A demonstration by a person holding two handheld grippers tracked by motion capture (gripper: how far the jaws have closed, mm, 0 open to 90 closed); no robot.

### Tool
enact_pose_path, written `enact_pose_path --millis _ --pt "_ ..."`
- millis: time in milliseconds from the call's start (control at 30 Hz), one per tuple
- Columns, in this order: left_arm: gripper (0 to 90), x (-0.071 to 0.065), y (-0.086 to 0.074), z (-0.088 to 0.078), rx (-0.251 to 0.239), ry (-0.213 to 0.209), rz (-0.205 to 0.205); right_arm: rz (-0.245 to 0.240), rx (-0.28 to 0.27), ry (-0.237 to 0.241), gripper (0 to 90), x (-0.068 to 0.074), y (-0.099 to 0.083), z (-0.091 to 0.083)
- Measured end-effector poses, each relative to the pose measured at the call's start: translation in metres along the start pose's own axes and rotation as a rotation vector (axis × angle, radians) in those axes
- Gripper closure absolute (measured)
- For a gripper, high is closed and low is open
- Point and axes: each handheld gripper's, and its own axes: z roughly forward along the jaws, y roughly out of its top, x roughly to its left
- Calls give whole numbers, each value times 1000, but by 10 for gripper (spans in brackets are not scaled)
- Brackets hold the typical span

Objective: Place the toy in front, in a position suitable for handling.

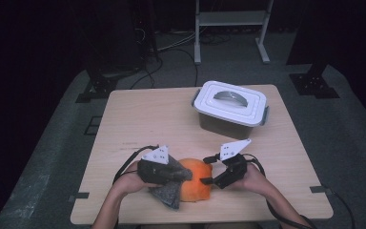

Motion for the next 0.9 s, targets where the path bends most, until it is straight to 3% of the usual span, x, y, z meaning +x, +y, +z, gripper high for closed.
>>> enact_pose_path --millis 100,200,367,533,733,900 --pt "753 0 4 -2 -11 3 4 -1 12 8 312 2 0 5" --pt "753 1 14 -3 -25 9 20 -41 21 -19 408 6 2 3" --pt "752 0 35 6 -10 6 58 -115 26 -48 478 15 6 6" --pt "753 6 37 14 3 -1 36 -167 32 -68 597 17 5 3" --pt "753 11 31 8 14 18 19 -156 24 -50 652 10 4 -2" --pt "752 15 28 3 21 44 2 -143 24 -73 653 4 5 -5"
